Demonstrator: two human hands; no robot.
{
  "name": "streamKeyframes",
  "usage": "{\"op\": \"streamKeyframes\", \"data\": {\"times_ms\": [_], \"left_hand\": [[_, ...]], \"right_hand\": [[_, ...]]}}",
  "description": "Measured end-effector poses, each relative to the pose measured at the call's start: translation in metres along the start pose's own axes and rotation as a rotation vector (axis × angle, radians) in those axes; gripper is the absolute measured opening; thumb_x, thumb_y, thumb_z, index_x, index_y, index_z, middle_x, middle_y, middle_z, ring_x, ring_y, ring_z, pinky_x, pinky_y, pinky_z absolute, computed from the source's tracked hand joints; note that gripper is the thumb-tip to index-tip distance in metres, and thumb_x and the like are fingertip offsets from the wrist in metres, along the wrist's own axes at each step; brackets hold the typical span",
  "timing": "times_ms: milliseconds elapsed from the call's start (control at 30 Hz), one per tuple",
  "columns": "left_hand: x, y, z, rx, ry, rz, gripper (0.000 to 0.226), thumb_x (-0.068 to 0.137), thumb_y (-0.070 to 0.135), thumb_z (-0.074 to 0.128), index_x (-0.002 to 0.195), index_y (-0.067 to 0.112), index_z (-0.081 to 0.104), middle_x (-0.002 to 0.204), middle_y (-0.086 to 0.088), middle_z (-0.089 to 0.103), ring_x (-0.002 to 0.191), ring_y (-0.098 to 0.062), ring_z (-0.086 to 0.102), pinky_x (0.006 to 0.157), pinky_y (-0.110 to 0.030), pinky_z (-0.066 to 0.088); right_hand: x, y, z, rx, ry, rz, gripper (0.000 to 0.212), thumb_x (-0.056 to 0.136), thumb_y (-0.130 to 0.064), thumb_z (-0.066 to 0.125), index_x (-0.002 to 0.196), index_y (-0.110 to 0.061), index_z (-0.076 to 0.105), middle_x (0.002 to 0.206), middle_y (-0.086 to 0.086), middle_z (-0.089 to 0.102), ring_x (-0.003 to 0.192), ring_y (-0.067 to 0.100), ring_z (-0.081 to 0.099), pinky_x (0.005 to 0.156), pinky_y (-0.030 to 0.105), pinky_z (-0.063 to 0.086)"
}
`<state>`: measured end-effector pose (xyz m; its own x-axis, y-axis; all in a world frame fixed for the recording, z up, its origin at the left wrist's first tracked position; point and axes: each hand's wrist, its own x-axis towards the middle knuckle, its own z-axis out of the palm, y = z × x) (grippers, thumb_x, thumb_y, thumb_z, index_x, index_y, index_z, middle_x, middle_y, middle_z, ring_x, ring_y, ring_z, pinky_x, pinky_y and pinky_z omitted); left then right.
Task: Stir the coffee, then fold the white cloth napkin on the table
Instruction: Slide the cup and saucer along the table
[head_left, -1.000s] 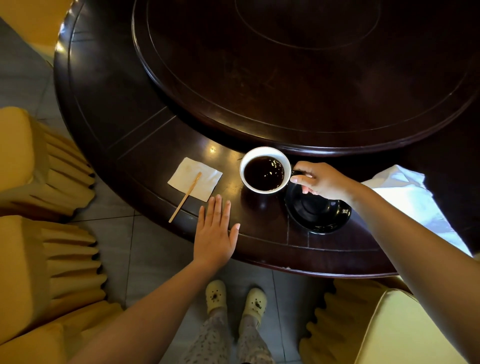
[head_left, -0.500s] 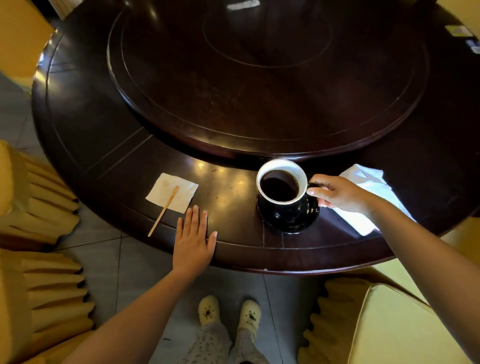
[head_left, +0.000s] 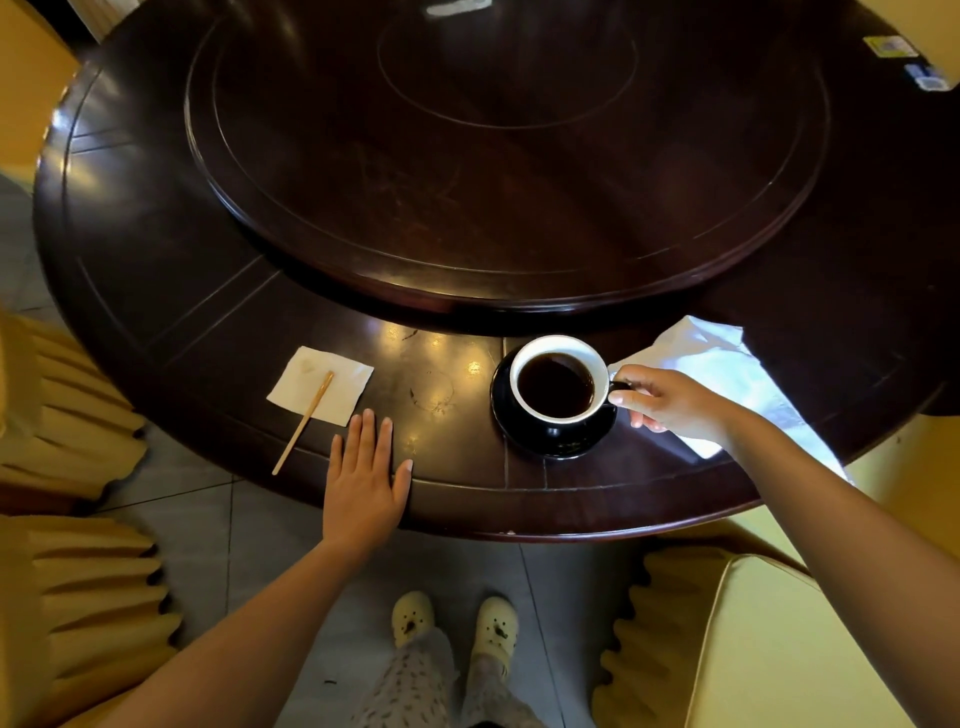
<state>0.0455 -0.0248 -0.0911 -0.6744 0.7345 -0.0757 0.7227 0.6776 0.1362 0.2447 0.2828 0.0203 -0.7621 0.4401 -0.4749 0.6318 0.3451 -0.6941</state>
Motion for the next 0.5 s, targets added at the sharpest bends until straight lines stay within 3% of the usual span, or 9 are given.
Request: {"op": "streamKeyframes", "data": {"times_ms": [200, 500], "left_hand": [[0.0, 0.001, 0.0, -0.029, 0.004, -0.006, 0.069, 0.091, 0.05, 0.012, 0.146, 0.009, 0.016, 0.155, -0.012, 0.01, 0.143, -0.021, 0.001, 0.117, -0.042, 0.003], [-0.001, 0.002, -0.002, -0.029, -0.012, -0.014, 0.069, 0.089, 0.051, 0.009, 0.146, 0.012, 0.009, 0.156, -0.01, 0.004, 0.142, -0.018, -0.004, 0.117, -0.039, -0.001]], "right_hand": [[0.005, 0.007, 0.005, 0.057, -0.02, 0.008, 0.022, 0.095, -0.024, 0.05, 0.111, -0.01, 0.056, 0.062, 0.004, 0.055, 0.039, 0.0, 0.042, 0.05, 0.017, 0.037], [0.007, 0.012, 0.007, 0.1, -0.024, 0.001, 0.022, 0.095, -0.022, 0.049, 0.113, -0.01, 0.056, 0.061, 0.006, 0.054, 0.039, 0.001, 0.04, 0.049, 0.019, 0.034]]}}
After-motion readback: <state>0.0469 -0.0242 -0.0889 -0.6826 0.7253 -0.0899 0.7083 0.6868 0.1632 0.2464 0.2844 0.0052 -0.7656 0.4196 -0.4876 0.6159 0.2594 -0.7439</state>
